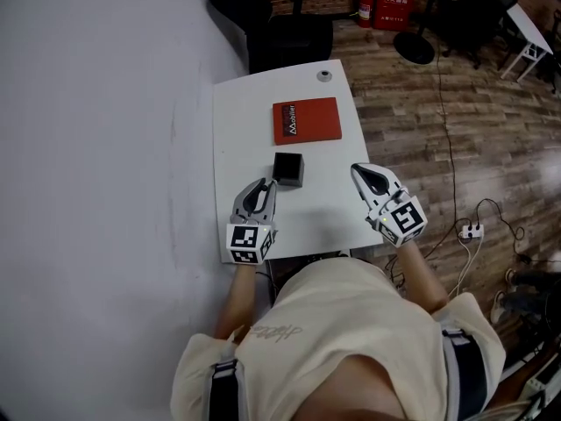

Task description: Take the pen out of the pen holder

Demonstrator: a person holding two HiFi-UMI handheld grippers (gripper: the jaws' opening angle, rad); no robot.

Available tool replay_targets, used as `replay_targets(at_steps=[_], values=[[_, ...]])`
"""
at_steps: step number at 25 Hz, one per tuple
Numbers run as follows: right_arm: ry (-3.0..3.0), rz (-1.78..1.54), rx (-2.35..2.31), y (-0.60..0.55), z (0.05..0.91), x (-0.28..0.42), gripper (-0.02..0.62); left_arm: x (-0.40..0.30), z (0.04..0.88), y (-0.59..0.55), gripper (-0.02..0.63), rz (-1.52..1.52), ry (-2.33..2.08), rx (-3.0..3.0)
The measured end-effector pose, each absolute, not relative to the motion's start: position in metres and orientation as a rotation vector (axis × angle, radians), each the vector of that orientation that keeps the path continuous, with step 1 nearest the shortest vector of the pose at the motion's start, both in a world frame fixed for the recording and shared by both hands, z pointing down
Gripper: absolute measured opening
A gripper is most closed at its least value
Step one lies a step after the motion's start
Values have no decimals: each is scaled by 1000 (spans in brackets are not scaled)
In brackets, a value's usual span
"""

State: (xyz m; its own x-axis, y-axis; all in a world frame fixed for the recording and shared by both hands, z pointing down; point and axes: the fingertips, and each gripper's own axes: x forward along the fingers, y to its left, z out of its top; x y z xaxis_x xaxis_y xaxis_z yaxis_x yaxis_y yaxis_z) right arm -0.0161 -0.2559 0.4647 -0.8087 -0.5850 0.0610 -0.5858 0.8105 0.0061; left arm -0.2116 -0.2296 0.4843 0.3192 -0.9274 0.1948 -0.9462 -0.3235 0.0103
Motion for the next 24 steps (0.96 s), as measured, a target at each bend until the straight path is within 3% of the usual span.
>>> replay_targets(at_steps=[24], values=[[-2911, 42, 937, -244, 471, -8, 6, -203, 486, -224, 91, 238, -1722, 2462]])
